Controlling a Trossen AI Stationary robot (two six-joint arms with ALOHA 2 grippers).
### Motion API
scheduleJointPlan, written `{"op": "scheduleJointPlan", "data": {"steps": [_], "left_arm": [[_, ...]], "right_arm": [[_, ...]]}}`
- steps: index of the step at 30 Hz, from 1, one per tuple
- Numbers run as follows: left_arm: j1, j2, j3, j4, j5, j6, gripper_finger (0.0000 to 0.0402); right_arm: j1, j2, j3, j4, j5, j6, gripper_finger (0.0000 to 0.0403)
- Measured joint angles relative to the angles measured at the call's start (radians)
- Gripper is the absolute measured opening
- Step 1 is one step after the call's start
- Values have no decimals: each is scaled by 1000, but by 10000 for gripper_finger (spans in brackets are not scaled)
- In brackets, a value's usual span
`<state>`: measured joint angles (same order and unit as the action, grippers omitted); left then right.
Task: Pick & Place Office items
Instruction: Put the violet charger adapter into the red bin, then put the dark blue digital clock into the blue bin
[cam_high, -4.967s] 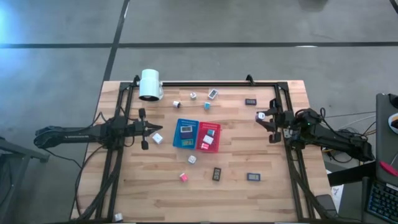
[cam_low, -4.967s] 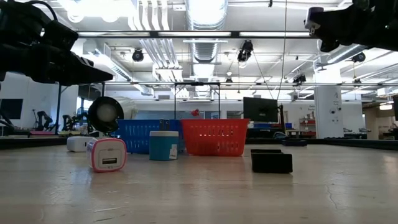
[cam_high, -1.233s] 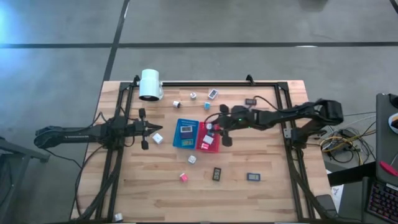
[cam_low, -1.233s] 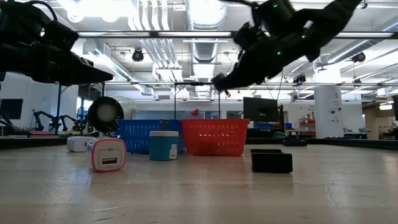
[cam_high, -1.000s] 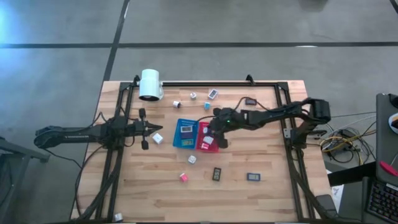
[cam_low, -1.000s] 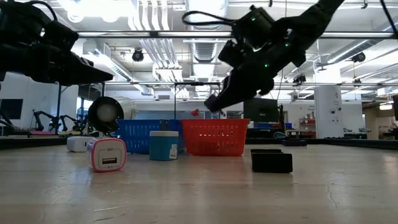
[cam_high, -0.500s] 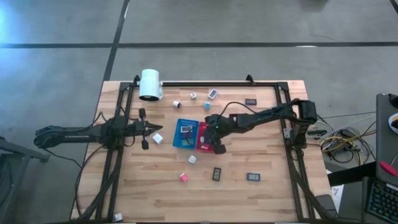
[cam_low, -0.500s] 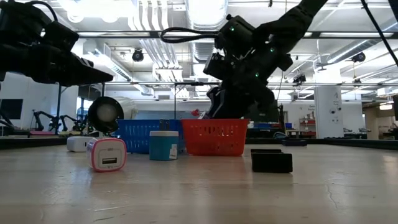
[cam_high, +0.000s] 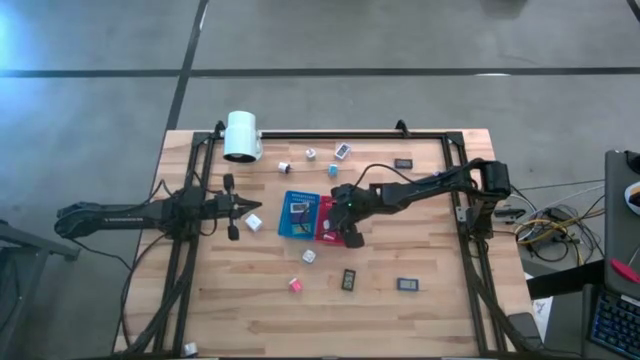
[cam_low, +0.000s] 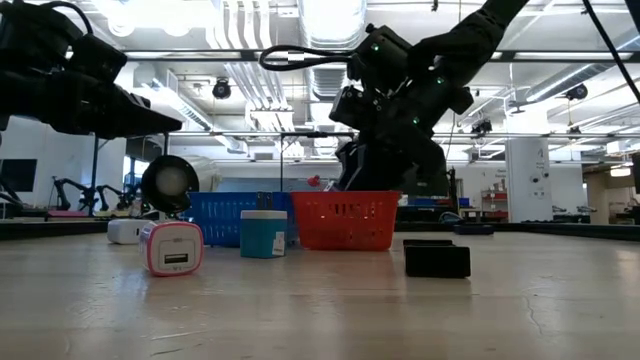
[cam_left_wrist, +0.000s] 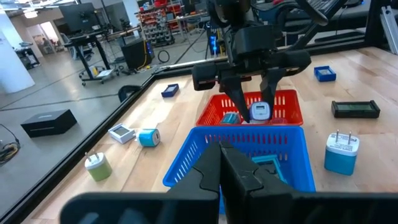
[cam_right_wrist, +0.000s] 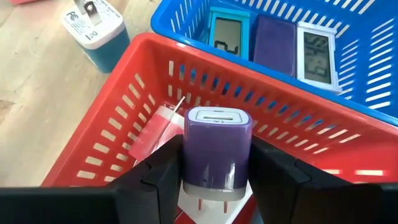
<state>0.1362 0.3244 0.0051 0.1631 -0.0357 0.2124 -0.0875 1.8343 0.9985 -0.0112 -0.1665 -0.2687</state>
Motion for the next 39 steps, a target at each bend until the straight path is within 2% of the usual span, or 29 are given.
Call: {"op": "scheduleJointPlan", "data": {"steps": [5, 15, 21, 26, 30, 39], "left_arm": [[0, 0, 0, 0, -1, -3, 3], [0, 0, 0, 0, -1, -3, 3], [0, 0, 0, 0, -1, -21, 3], [0, 0, 0, 0, -2, -22, 3], [0, 0, 0, 0, -2, -22, 3], [0, 2, 0, -1, -7, -27, 3]], "right_arm": [[0, -3, 0, -2, 1, 4, 163], [0, -10, 0, -10, 1, 6, 216], [2, -60, -1, -34, 3, 16, 220], [4, -154, -18, -38, 2, 50, 213], [13, -250, -87, 39, 4, 53, 204], [18, -561, -372, 429, 8, 67, 174]]}}
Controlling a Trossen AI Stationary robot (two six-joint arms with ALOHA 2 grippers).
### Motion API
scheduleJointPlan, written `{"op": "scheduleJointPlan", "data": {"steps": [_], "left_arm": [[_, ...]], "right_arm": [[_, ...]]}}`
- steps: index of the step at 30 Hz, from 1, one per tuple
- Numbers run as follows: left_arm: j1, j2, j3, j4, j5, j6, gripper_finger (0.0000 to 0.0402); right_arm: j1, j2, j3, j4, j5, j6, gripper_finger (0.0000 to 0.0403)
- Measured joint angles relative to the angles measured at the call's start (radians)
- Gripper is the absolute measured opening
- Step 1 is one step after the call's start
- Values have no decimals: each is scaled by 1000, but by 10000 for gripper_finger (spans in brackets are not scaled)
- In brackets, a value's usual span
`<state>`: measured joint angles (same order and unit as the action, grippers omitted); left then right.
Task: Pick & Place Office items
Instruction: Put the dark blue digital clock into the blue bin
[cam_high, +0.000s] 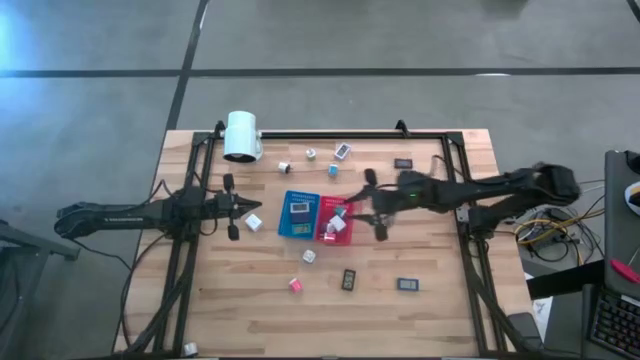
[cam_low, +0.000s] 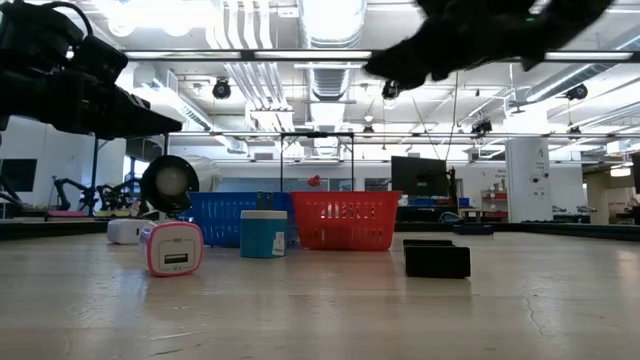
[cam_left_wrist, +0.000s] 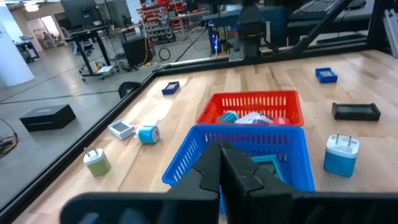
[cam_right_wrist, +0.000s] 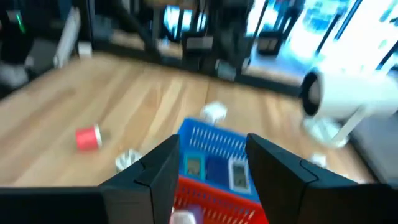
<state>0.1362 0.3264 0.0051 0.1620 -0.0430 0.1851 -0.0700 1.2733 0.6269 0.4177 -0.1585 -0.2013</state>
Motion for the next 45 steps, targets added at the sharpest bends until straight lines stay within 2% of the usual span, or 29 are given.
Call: {"op": "scheduleJointPlan", "data": {"steps": [5, 9, 14, 19, 27, 32, 39, 45], "left_arm": [[0, -1, 0, 4, -3, -3, 3], [0, -1, 0, 18, -6, -2, 3], [0, -2, 0, 24, -6, -2, 3], [0, -2, 0, 25, -6, -3, 3], [0, -2, 0, 30, -6, -3, 3], [0, -2, 0, 30, -5, -4, 3], [0, -2, 0, 32, -5, -6, 3], [0, -1, 0, 39, -5, -3, 3]], "right_arm": [[0, -234, -186, 180, 2, 11, 161], [0, -422, -303, 260, 3, 14, 147], [0, -630, -411, 273, 9, 32, 132], [0, -775, -479, 271, 110, 75, 114], [0, -911, -523, 252, 110, 98, 58], [0, -985, -525, 130, 109, 57, 13], [0, -1037, -542, 99, 109, 13, 8], [0, -1044, -543, 102, 109, 36, 8]]}}
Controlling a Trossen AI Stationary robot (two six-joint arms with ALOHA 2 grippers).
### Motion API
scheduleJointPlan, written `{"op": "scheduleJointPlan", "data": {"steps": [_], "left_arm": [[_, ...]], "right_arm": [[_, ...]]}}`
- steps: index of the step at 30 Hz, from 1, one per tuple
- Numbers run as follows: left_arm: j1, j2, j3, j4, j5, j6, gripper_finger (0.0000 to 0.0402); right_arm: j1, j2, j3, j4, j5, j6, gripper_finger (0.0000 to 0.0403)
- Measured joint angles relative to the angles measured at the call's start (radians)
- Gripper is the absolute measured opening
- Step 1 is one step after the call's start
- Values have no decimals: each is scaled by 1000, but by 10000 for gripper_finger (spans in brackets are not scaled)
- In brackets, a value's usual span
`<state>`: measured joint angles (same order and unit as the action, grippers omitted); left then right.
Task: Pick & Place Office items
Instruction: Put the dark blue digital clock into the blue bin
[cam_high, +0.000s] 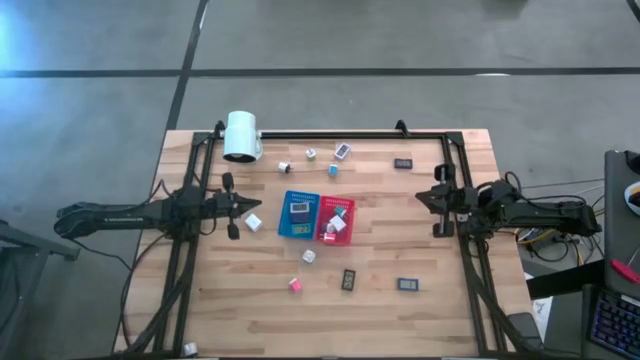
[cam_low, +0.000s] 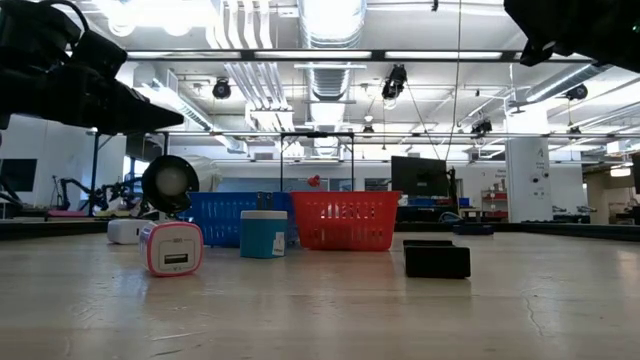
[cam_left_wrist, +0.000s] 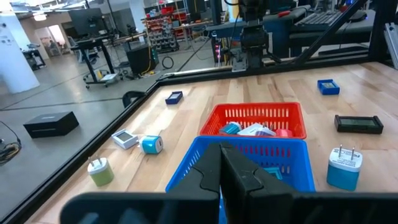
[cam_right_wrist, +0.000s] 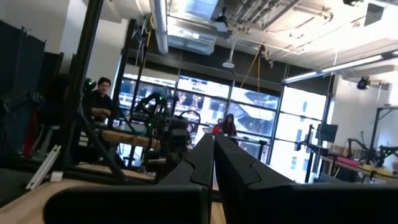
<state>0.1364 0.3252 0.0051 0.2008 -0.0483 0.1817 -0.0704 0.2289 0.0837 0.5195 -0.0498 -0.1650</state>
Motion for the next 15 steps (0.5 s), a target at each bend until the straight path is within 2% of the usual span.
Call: {"op": "scheduleJointPlan", "data": {"steps": [15], "left_arm": [[0, 0, 0, 0, 0, -9, 3]], "right_arm": [[0, 3, -2, 1, -1, -8, 8]]}}
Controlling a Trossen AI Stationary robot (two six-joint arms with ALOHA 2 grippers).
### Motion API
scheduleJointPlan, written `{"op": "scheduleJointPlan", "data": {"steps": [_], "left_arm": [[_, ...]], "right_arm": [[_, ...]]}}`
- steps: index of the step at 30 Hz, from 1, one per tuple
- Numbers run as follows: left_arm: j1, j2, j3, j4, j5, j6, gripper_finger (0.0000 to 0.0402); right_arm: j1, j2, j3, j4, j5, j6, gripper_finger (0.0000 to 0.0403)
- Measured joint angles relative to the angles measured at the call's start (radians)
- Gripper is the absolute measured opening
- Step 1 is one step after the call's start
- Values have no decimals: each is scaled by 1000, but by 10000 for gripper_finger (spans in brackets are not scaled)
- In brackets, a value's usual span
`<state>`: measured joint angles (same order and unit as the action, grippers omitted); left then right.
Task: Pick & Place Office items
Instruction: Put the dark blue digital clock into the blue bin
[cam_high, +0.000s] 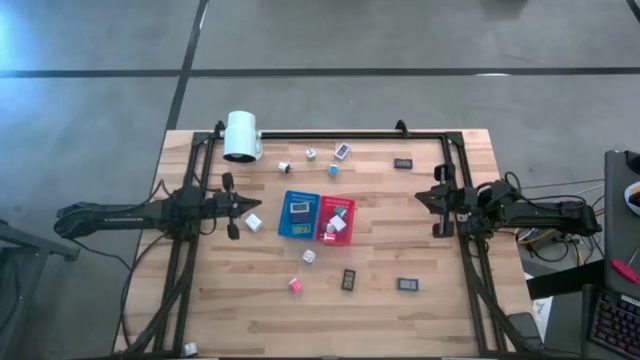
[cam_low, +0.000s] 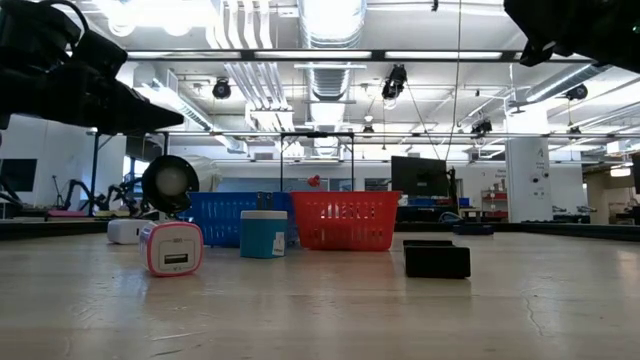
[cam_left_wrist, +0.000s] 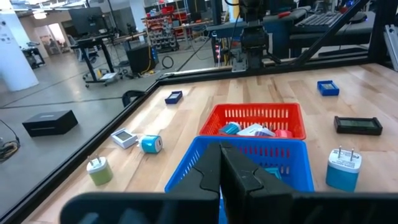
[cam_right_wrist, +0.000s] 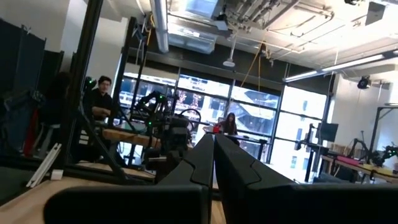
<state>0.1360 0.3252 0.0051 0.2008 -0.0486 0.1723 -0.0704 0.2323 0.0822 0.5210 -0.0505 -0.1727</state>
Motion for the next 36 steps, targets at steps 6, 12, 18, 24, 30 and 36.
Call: {"op": "scheduleJointPlan", "data": {"steps": [6, 12, 18, 24, 30, 36], "left_arm": [[0, 0, 0, 0, 0, 11, 3], [0, 0, 0, 0, 0, -36, 3], [0, 0, 0, 1, -1, -24, 3], [0, 0, 0, 36, -1, -20, 3], [0, 0, 0, 75, -1, -51, 3], [0, 0, 0, 76, -1, -66, 3]], "right_arm": [[-1, 7, 0, 0, 74, 91, 8], [0, 4, 3, -25, 144, 193, 8], [0, 5, 26, -129, 238, 201, 8], [0, 6, 35, -127, 337, 144, 8], [0, 7, 31, -150, 363, 146, 8], [0, 12, 31, -149, 358, 151, 8]]}}
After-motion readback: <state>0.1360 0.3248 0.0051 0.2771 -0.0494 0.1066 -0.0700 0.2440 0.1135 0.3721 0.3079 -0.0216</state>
